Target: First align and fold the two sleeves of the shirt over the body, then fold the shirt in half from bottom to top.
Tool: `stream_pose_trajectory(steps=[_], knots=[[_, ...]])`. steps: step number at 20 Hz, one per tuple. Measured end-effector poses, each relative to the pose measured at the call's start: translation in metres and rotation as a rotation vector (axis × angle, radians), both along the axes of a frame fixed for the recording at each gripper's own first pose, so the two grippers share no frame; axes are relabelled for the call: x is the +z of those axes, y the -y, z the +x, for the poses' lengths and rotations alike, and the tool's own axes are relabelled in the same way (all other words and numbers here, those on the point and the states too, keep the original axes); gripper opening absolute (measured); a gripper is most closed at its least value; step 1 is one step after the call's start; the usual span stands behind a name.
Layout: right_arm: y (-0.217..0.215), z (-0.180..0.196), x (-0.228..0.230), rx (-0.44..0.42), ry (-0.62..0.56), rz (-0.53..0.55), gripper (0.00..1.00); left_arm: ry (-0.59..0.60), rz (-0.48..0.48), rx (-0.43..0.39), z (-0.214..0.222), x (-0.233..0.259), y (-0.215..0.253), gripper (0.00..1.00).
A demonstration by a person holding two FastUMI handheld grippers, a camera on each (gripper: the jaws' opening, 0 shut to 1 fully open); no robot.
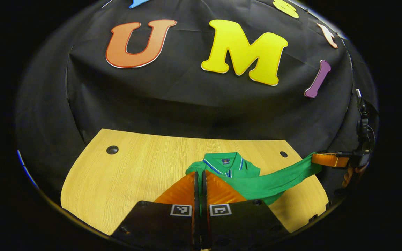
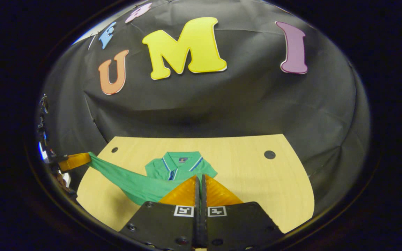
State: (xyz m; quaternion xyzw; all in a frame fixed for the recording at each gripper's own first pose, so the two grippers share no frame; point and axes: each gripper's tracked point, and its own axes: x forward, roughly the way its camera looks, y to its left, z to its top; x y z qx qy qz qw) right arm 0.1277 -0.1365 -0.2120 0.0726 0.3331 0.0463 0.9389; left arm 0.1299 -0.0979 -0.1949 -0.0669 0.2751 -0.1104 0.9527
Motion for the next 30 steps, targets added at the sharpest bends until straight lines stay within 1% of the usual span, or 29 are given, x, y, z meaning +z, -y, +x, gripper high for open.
stream_pose_trajectory(steps=[1,4,8,14,16,19,21,23,24,25,28,30], knots=[[-0.002,0.011,0.001,0.006,0.005,0.009,0.01,0.003,-0.004,0.002,0.010,0.001,0.002,0.06],[-0.001,0.044,0.005,0.025,0.017,0.008,0.00,0.010,-0.037,0.015,0.040,0.003,0.006,0.06],[0.002,0.087,0.008,0.028,0.034,0.014,0.00,0.040,-0.035,0.029,0.080,0.005,0.007,0.06],[0.002,0.142,-0.011,0.030,0.023,0.019,0.01,0.035,-0.030,0.051,0.129,-0.018,0.007,0.06],[0.003,0.160,-0.022,0.028,0.020,0.014,0.00,0.039,-0.022,0.055,0.146,-0.029,0.006,0.06],[0.002,0.174,-0.053,0.042,-0.001,0.000,0.00,0.010,-0.013,0.055,0.161,-0.060,0.011,0.06],[0.003,0.179,-0.083,0.051,-0.033,-0.015,0.00,-0.025,-0.039,0.067,0.172,-0.091,0.017,0.07],[0.007,0.188,-0.114,0.034,-0.066,-0.008,0.00,-0.051,-0.011,0.080,0.179,-0.123,0.014,0.07],[0.009,0.191,-0.127,0.026,-0.073,-0.009,0.01,-0.060,0.010,0.077,0.181,-0.136,0.013,0.07],[0.012,0.192,-0.141,0.023,-0.082,-0.017,0.00,-0.063,0.031,0.076,0.182,-0.149,0.011,0.07],[0.021,0.190,-0.180,0.011,-0.112,-0.075,0.00,-0.069,0.071,0.061,0.184,-0.179,0.011,0.08],[0.024,0.184,-0.203,0.015,-0.145,-0.104,0.00,-0.080,0.089,0.075,0.182,-0.195,0.008,0.11]])
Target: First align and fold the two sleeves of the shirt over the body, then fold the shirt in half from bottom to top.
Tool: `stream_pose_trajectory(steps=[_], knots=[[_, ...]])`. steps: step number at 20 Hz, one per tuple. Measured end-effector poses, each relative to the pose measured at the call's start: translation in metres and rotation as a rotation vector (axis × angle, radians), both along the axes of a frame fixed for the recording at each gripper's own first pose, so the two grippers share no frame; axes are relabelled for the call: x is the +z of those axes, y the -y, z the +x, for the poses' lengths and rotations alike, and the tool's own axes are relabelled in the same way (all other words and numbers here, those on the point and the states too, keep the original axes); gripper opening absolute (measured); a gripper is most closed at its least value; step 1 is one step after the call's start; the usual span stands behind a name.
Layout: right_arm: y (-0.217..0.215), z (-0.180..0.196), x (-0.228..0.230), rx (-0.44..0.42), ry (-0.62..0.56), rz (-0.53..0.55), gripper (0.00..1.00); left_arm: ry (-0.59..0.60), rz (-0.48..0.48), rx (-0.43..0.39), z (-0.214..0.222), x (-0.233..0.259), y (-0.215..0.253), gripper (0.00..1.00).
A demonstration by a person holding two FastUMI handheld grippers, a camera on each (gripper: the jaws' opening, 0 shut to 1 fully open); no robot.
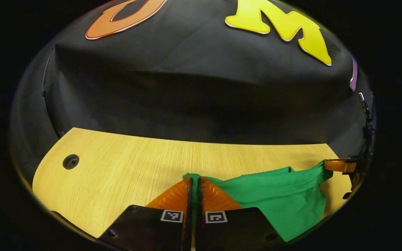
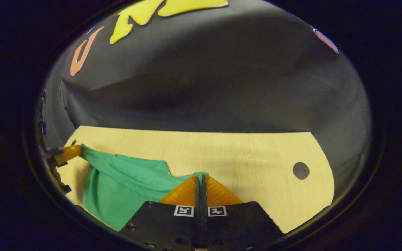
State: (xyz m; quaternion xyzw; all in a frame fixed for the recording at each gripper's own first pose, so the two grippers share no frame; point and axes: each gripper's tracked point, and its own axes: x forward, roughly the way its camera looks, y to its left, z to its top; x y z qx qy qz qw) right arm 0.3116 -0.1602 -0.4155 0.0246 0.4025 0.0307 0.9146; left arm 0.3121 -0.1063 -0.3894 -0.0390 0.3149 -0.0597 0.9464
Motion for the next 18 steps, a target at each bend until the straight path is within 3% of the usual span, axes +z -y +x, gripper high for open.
stream_pose_trajectory(steps=[2,4,5,8,11,14,18], knots=[[-0.003,-0.006,-0.007,0.004,-0.014,-0.004,0.01,-0.018,0.013,0.007,-0.003,-0.008,0.002,0.15],[0.000,-0.006,-0.013,-0.008,-0.009,-0.011,0.09,-0.020,0.023,0.011,-0.008,-0.005,0.001,0.20],[0.003,-0.010,-0.007,-0.013,0.000,-0.011,0.29,-0.012,0.028,0.019,-0.007,-0.004,0.001,0.16],[0.002,-0.014,0.014,-0.035,0.038,-0.014,0.89,0.024,0.047,0.053,-0.015,0.017,-0.005,1.00],[0.001,-0.013,0.061,-0.058,0.130,-0.021,0.99,0.091,0.055,0.055,-0.018,0.056,-0.001,1.00],[-0.011,-0.025,0.130,-0.072,0.251,0.006,0.98,0.188,0.052,0.076,-0.030,0.118,-0.002,1.00],[-0.024,-0.079,0.225,-0.068,0.396,0.007,0.98,0.304,0.025,0.085,-0.079,0.209,-0.001,1.00]])
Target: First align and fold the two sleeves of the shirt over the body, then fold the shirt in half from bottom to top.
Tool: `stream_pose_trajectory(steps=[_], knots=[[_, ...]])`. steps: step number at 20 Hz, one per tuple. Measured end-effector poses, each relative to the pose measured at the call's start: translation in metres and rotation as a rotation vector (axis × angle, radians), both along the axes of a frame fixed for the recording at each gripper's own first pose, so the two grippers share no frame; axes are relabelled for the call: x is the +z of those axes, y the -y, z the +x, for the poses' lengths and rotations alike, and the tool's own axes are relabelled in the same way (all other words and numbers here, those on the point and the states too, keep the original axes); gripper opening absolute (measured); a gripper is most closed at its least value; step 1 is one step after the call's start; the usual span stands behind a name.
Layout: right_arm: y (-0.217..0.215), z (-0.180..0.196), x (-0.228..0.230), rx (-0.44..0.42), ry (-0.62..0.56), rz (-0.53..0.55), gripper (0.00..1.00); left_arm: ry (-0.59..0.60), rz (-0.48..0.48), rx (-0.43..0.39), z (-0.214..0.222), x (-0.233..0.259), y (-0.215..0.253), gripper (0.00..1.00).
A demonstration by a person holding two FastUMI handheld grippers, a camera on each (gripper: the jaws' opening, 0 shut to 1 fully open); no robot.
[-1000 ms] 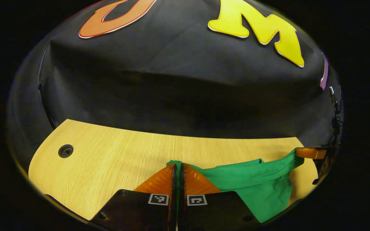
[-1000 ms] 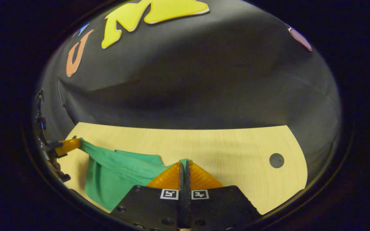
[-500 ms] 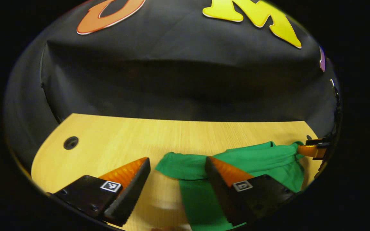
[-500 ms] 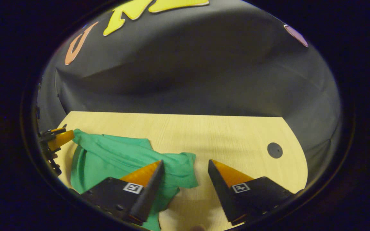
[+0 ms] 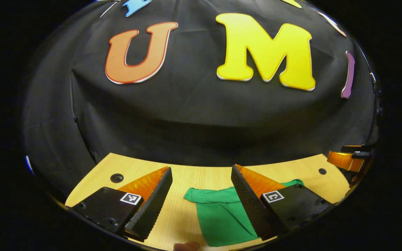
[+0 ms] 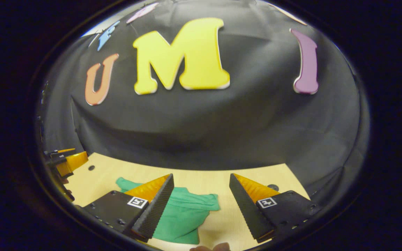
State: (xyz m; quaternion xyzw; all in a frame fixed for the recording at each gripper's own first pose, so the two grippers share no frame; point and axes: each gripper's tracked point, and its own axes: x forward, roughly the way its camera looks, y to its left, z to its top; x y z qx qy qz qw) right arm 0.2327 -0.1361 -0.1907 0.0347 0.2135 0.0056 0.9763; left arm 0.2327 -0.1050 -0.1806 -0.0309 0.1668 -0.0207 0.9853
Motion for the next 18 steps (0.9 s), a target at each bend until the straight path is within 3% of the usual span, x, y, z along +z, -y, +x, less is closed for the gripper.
stream_pose_trajectory(steps=[6,12,18], knots=[[-0.026,-0.132,0.095,-0.001,0.159,-0.040,0.98,0.134,-0.020,-0.022,-0.115,0.100,-0.004,1.00],[-0.059,-0.258,0.148,-0.003,0.242,-0.046,0.97,0.196,0.002,-0.046,-0.235,0.141,-0.015,1.00],[-0.073,-0.319,0.180,0.006,0.356,-0.088,0.95,0.245,0.019,-0.059,-0.297,0.166,-0.008,1.00]])
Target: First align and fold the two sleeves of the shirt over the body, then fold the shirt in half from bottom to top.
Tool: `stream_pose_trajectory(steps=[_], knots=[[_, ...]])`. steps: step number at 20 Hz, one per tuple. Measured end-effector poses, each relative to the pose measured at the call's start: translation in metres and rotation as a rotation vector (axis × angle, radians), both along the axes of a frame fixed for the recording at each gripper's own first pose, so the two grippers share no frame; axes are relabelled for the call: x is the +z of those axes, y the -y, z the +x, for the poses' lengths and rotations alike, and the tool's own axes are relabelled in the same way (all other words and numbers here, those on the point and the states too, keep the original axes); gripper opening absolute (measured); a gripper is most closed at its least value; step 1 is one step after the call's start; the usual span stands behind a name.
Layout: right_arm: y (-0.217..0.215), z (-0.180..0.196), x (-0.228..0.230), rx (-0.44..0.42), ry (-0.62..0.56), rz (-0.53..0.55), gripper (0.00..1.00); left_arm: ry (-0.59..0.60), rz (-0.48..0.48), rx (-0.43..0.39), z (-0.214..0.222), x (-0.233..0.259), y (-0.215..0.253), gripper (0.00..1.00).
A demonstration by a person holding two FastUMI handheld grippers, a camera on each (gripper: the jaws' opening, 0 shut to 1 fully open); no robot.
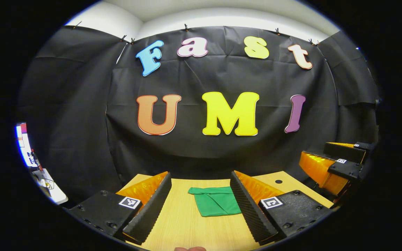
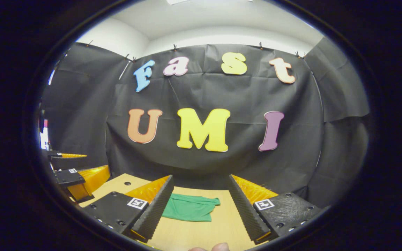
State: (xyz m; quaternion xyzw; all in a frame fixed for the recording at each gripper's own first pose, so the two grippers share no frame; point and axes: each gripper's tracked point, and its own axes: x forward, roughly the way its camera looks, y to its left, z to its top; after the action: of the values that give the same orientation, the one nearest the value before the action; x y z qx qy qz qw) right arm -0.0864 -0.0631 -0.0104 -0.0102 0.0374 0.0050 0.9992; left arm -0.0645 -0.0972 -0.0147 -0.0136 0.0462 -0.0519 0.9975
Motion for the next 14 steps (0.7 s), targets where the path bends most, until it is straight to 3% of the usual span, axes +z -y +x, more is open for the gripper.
stream_pose_trajectory(steps=[5,14], knots=[[-0.007,-0.023,0.001,0.006,-0.003,0.014,0.95,-0.002,-0.027,-0.013,-0.011,0.008,0.009,1.00],[-0.009,-0.017,0.002,0.030,-0.018,0.046,0.94,0.022,-0.015,-0.002,-0.006,0.024,0.006,1.00]])
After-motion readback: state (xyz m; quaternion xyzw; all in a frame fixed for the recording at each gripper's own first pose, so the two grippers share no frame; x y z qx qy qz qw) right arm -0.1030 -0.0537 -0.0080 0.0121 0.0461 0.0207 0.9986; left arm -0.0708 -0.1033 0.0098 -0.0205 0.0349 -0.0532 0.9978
